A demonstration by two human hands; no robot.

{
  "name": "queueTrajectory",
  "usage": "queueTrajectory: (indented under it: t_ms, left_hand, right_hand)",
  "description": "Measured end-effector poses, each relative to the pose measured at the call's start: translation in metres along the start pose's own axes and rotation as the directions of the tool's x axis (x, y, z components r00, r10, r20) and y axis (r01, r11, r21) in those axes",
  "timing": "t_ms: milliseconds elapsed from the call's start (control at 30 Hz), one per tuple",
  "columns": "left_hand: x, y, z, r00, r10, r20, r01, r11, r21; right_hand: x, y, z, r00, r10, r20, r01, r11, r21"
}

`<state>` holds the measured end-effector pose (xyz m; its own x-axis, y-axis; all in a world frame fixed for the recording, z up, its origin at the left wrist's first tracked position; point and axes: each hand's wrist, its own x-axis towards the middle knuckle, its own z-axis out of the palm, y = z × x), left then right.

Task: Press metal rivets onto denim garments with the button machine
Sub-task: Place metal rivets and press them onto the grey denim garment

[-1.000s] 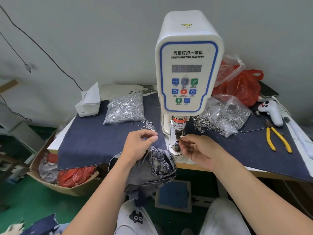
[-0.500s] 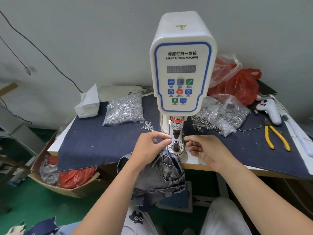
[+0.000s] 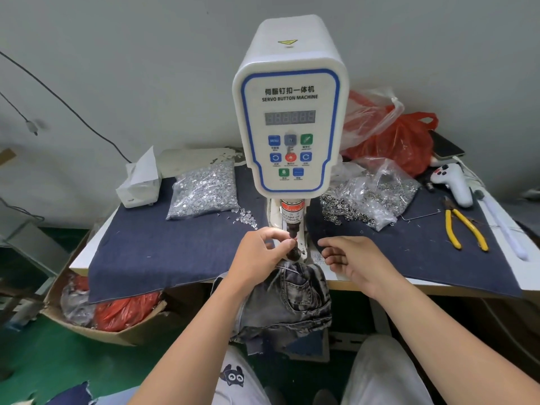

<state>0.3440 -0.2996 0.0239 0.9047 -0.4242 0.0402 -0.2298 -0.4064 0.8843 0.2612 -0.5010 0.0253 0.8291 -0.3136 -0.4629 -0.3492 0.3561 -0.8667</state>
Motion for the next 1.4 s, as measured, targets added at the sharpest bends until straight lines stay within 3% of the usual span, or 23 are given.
queueTrajectory:
  t_ms: [300,633,700,767,833,933,1033,1100,1167,1233,1333,1400]
  left_hand:
    - [0.001,0.012,-0.006,0.994,0.113,0.005,-0.112,0.973,0.2]
    - [-0.005,0.015,-0.009,0.998,0.07,-0.007,-0.068,0.984,0.165]
    - [-0.008,0.012,-0.014,0.999,0.025,-0.025,-0.023,0.997,0.069]
    - [-0.014,0.011,-0.02,0.998,-0.037,-0.048,0.033,0.997,-0.069]
    - [-0.019,0.012,-0.025,0.987,-0.142,-0.07,0.122,0.965,-0.233]
    - [-0.024,0.02,-0.028,0.933,-0.36,-0.01,0.3,0.79,-0.535]
    - [-0.028,0.025,-0.028,0.89,-0.455,0.044,0.371,0.662,-0.651]
    - [-0.03,0.024,-0.03,0.896,-0.443,0.025,0.369,0.713,-0.597]
    - [-0.033,0.021,-0.036,0.925,-0.381,0.004,0.348,0.842,-0.411]
    - [-0.038,0.02,-0.041,0.958,-0.284,0.037,0.285,0.937,-0.203]
    - [-0.044,0.02,-0.042,0.971,-0.193,0.139,0.203,0.978,-0.057]
    - [-0.046,0.018,-0.042,0.962,-0.185,0.201,0.198,0.979,-0.044]
  right_hand:
    - [0.004,0.005,-0.003,1.0,-0.011,0.019,0.012,1.0,-0.016]
    - [-0.002,0.004,-0.001,0.999,-0.044,0.029,0.046,0.996,-0.08]
    - [-0.01,0.006,-0.001,0.992,-0.112,0.062,0.124,0.961,-0.246]
    - [-0.022,0.009,-0.003,0.969,-0.176,0.175,0.24,0.843,-0.481]
    - [-0.035,0.013,-0.006,0.95,-0.093,0.298,0.271,0.721,-0.638]
    - [-0.046,0.021,-0.007,0.928,0.078,0.365,0.253,0.588,-0.768]
    - [-0.051,0.025,-0.008,0.911,0.009,0.412,0.319,0.616,-0.72]
    - [-0.053,0.021,-0.01,0.89,-0.053,0.452,0.372,0.657,-0.656]
    - [-0.056,0.013,-0.012,0.878,-0.101,0.468,0.376,0.751,-0.543]
    - [-0.056,0.003,-0.016,0.88,-0.154,0.448,0.404,0.74,-0.538]
    - [-0.056,-0.007,-0.017,0.893,-0.209,0.399,0.45,0.414,-0.791]
    - [-0.055,-0.005,-0.015,0.876,-0.289,0.385,0.463,0.288,-0.838]
